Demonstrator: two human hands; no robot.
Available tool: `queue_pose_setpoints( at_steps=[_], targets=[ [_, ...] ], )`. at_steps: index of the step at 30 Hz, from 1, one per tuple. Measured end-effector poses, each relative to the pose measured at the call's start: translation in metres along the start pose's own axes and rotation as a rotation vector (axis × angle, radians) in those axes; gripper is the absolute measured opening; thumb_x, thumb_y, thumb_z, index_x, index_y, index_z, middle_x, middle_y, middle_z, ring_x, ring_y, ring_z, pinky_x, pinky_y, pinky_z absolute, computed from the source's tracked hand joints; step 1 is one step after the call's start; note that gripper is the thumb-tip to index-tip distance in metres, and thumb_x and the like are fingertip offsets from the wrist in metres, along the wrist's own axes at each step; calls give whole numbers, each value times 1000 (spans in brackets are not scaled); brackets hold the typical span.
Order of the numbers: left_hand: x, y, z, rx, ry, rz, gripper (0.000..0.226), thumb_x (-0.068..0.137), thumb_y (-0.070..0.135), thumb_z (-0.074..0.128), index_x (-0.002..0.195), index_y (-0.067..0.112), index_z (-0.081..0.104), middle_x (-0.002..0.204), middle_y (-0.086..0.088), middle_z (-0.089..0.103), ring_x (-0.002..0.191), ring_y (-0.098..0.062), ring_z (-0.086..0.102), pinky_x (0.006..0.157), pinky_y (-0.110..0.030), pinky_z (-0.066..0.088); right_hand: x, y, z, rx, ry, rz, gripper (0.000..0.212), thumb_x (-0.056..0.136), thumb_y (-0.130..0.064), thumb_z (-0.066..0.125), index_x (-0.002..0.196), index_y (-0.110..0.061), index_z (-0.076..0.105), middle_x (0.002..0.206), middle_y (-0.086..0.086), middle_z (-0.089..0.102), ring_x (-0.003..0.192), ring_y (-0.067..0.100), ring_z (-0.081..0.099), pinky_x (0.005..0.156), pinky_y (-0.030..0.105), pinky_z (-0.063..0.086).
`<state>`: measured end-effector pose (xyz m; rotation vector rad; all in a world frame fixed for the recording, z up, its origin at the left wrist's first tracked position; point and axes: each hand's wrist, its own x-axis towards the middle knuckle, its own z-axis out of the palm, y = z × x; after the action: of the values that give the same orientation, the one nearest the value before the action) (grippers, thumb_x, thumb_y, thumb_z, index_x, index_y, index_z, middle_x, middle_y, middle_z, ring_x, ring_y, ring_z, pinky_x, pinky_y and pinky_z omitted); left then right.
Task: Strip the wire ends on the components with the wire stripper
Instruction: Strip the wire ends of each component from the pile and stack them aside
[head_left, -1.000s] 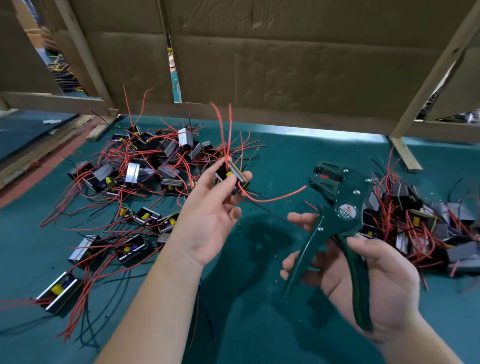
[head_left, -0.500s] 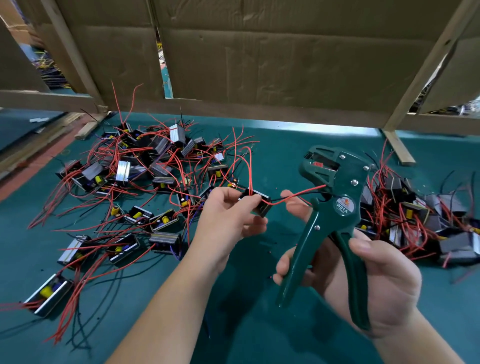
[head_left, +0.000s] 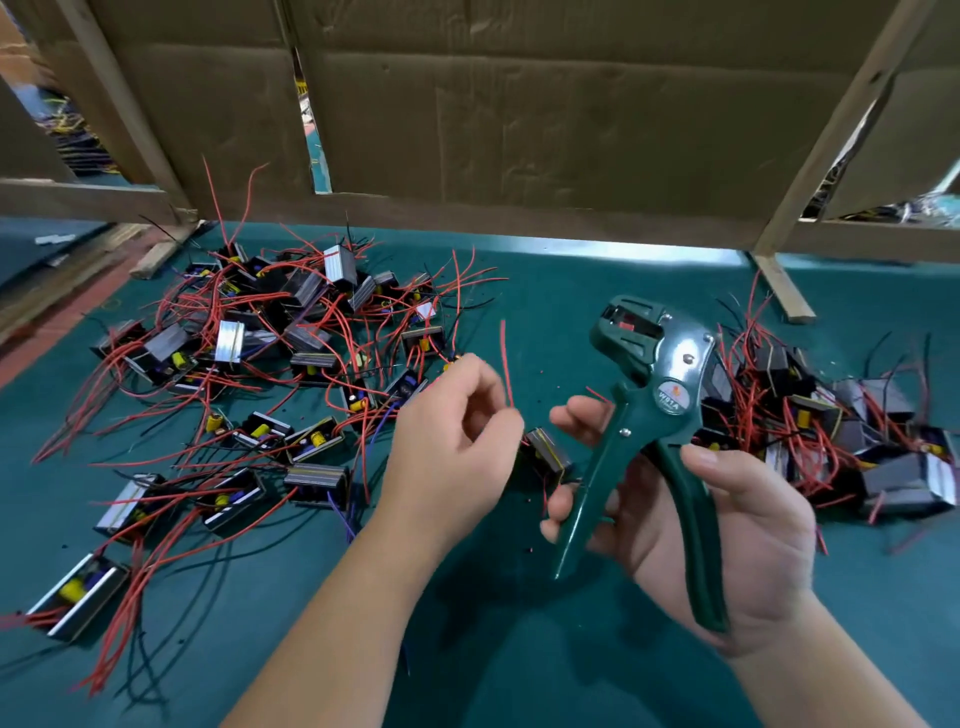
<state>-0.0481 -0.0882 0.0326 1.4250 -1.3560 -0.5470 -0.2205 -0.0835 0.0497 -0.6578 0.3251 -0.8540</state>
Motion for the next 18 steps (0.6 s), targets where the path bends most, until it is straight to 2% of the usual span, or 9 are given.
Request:
queue_pose_setpoints(
  at_steps=[2, 3, 5, 7, 8, 10, 12, 15, 18],
  targets=[
    [-1, 2, 0, -147, -197, 10, 34, 69, 7, 44, 91, 30, 56, 87, 18, 63, 80, -1, 57, 71, -20, 45, 2, 1, 0, 19, 11, 5, 77, 53, -26, 83, 121, 2, 61, 115, 23, 62, 78, 42, 65, 73, 53, 55],
    [-3, 3, 2, -221, -327, -21, 46, 68, 3, 40, 100, 33, 56, 98, 22, 64, 87, 0, 59, 73, -18, 46, 3, 2, 0, 30, 6, 3, 76, 54, -25, 83, 122, 2, 60, 109, 25, 63, 79, 42, 65, 74, 52, 55],
    [-6, 3, 5, -247, -532, -48, 56, 68, -1, 37, 106, 35, 58, 97, 24, 65, 88, 2, 60, 68, -13, 46, 3, 1, 0, 55, -19, -6, 75, 58, -24, 81, 124, 3, 57, 100, 26, 64, 81, 41, 64, 77, 52, 55],
    [-9, 2, 4, -126, -625, -1, 48, 70, -1, 42, 102, 28, 62, 87, 21, 63, 84, 2, 57, 71, -13, 44, 2, -1, 0, 88, -36, -16, 71, 61, -22, 79, 125, 2, 58, 96, 28, 64, 83, 41, 65, 80, 52, 55],
    [-9, 2, 3, -75, -650, 42, 42, 74, -2, 46, 102, 23, 63, 86, 19, 63, 86, 1, 57, 75, -15, 45, 2, -3, -1, 102, -35, -25, 70, 62, -21, 78, 125, 1, 58, 95, 29, 65, 83, 41, 66, 81, 52, 55],
    [-7, -1, 1, 46, -681, 186, 29, 85, -1, 55, 107, 14, 65, 98, 9, 67, 98, -8, 60, 89, -23, 46, 1, -6, -2, 122, -20, -48, 69, 61, -21, 79, 123, 2, 60, 93, 29, 65, 82, 41, 67, 81, 52, 56],
    [-5, -4, 0, 130, -692, 287, 17, 91, 7, 56, 104, 8, 67, 102, -1, 67, 100, -17, 60, 93, -32, 45, 0, -9, -2, 124, 14, -69, 69, 57, -21, 80, 120, 1, 62, 91, 28, 65, 80, 41, 67, 77, 50, 56],
    [-3, -6, -1, 166, -694, 254, 15, 95, 17, 55, 96, 10, 69, 91, 2, 67, 88, -13, 60, 84, -33, 47, -1, -12, -1, 162, 33, -78, 69, 58, -19, 80, 120, 3, 61, 89, 29, 63, 79, 42, 66, 72, 48, 57],
    [-3, -4, -2, 94, -578, 220, 14, 93, 31, 56, 94, 26, 69, 76, 14, 65, 72, 0, 57, 69, -22, 46, -1, -13, -2, 187, 26, -82, 70, 60, -18, 79, 123, 3, 58, 90, 30, 62, 80, 43, 65, 70, 47, 58]
  ],
)
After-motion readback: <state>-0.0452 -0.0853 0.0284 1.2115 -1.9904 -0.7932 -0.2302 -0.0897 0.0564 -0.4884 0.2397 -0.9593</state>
